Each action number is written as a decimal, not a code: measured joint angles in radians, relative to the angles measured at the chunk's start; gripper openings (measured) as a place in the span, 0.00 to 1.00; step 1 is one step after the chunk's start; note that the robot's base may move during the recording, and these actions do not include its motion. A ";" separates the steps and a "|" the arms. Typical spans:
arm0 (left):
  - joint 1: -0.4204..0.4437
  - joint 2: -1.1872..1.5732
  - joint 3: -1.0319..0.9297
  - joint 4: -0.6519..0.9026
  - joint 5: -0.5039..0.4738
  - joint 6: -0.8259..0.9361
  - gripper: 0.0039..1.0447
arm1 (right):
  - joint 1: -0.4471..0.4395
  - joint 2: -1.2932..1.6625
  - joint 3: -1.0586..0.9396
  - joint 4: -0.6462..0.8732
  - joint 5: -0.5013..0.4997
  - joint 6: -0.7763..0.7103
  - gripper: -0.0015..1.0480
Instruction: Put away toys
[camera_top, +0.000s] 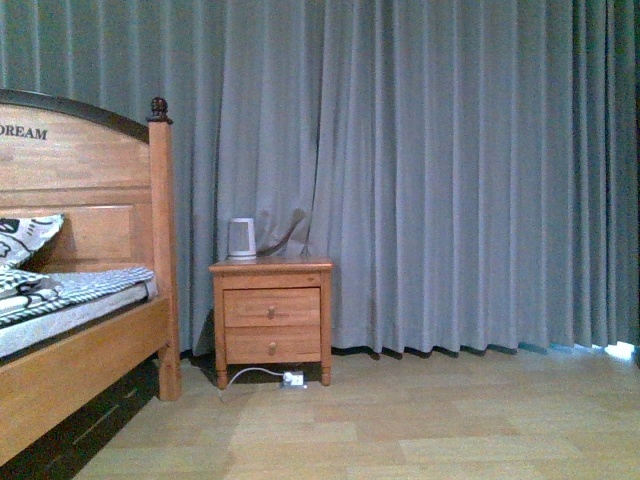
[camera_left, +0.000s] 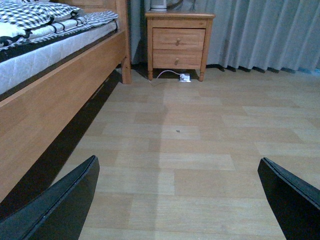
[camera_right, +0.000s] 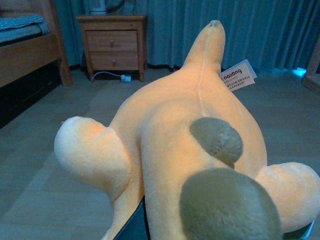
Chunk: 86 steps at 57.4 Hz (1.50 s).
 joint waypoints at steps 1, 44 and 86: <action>0.000 0.000 0.000 0.000 0.000 0.000 0.94 | 0.000 0.000 0.000 0.000 0.000 0.000 0.11; 0.000 0.000 0.000 0.000 0.000 0.000 0.94 | 0.000 0.000 0.000 0.000 0.001 0.000 0.11; 0.000 0.000 0.000 0.000 -0.001 0.000 0.94 | 0.000 0.000 0.000 0.000 0.001 0.000 0.11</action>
